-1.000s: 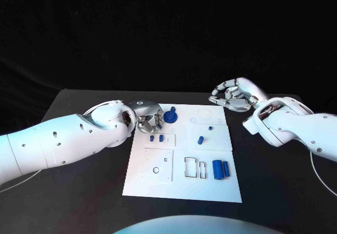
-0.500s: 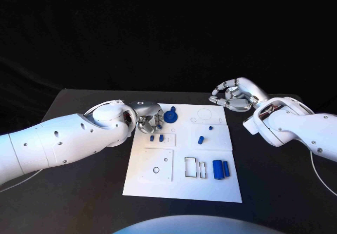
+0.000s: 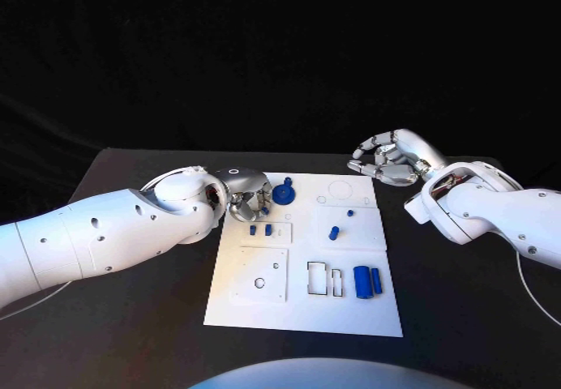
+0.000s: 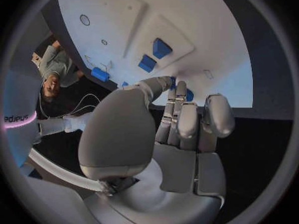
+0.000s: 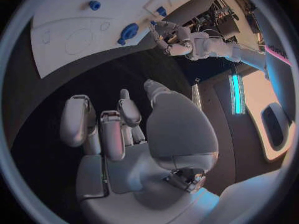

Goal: Assemble the parts on the task board

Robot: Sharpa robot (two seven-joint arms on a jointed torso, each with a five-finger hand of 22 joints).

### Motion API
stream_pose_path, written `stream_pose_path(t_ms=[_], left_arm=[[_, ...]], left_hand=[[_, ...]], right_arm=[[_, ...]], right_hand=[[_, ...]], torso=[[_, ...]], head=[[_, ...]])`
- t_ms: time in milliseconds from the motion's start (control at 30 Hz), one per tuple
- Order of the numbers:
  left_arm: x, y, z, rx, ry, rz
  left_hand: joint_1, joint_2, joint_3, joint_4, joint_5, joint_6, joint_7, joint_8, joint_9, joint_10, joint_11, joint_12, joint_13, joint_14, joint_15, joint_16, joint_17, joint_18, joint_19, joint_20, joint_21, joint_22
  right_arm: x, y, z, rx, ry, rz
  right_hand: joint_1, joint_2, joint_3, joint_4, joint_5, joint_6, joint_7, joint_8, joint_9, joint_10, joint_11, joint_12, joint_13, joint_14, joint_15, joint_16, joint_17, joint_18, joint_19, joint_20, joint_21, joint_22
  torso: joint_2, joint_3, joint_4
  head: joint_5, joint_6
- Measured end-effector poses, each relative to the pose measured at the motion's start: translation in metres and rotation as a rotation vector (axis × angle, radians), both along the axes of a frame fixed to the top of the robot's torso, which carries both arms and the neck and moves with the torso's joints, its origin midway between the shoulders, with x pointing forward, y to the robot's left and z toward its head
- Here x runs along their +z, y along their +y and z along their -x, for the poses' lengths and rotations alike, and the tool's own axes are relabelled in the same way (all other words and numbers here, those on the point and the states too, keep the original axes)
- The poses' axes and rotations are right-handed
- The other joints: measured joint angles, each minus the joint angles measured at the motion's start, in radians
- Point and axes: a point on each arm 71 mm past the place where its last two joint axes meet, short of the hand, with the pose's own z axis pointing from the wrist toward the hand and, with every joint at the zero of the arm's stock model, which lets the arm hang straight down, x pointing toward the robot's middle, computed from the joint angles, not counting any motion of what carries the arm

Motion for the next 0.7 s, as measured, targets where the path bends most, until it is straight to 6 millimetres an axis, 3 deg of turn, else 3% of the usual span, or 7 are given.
stream_pose_path(t_ms=[200,267,700], left_arm=[[0.0008,-0.0010,0.0007,-0.005,-0.007,0.015],[0.0013,-0.0016,0.0010,-0.008,-0.011,0.022],[0.0034,0.0002,0.0015,-0.010,-0.022,0.048]], left_hand=[[0.000,0.000,0.000,0.000,0.000,0.002,-0.002,-0.001,0.002,0.003,0.000,-0.004,0.000,0.000,0.000,0.000,0.003,0.000,0.007,0.001,0.005,0.006],[0.000,0.000,-0.001,-0.005,0.000,0.006,-0.002,-0.001,0.002,0.003,0.000,-0.004,0.000,0.000,0.000,0.000,0.002,-0.010,0.007,0.001,0.005,0.008],[0.000,0.000,0.000,-0.006,0.000,0.009,-0.002,-0.001,0.003,0.012,-0.002,-0.008,0.000,0.000,0.000,0.000,-0.006,-0.010,0.010,-0.003,0.009,0.009]], right_arm=[[0.0000,0.0001,0.0000,0.000,0.000,0.000],[0.0000,0.0001,0.0000,0.000,0.000,0.000],[0.0001,0.0001,0.0001,0.001,-0.001,0.000]], right_hand=[[0.000,0.000,0.000,0.000,0.000,0.000,0.000,0.006,0.000,0.000,0.000,0.000,0.000,0.000,0.000,0.000,0.000,0.000,0.000,0.000,-0.004,0.000],[0.000,0.000,0.000,0.000,0.000,0.000,0.000,0.008,0.000,0.000,0.000,0.000,0.000,0.000,0.000,0.000,0.000,0.000,0.000,0.000,-0.004,0.000],[0.000,0.000,0.000,0.000,0.000,0.000,0.000,0.008,0.000,0.000,0.000,0.000,0.000,0.000,0.000,0.000,0.000,0.000,0.000,0.000,-0.004,0.000]], torso=[[0.000,-0.0004,0.0003],[0.000,-0.0006,0.0003],[0.000,-0.0005,0.0005]], head=[[0.000,0.001],[0.000,0.001],[0.001,0.003]])
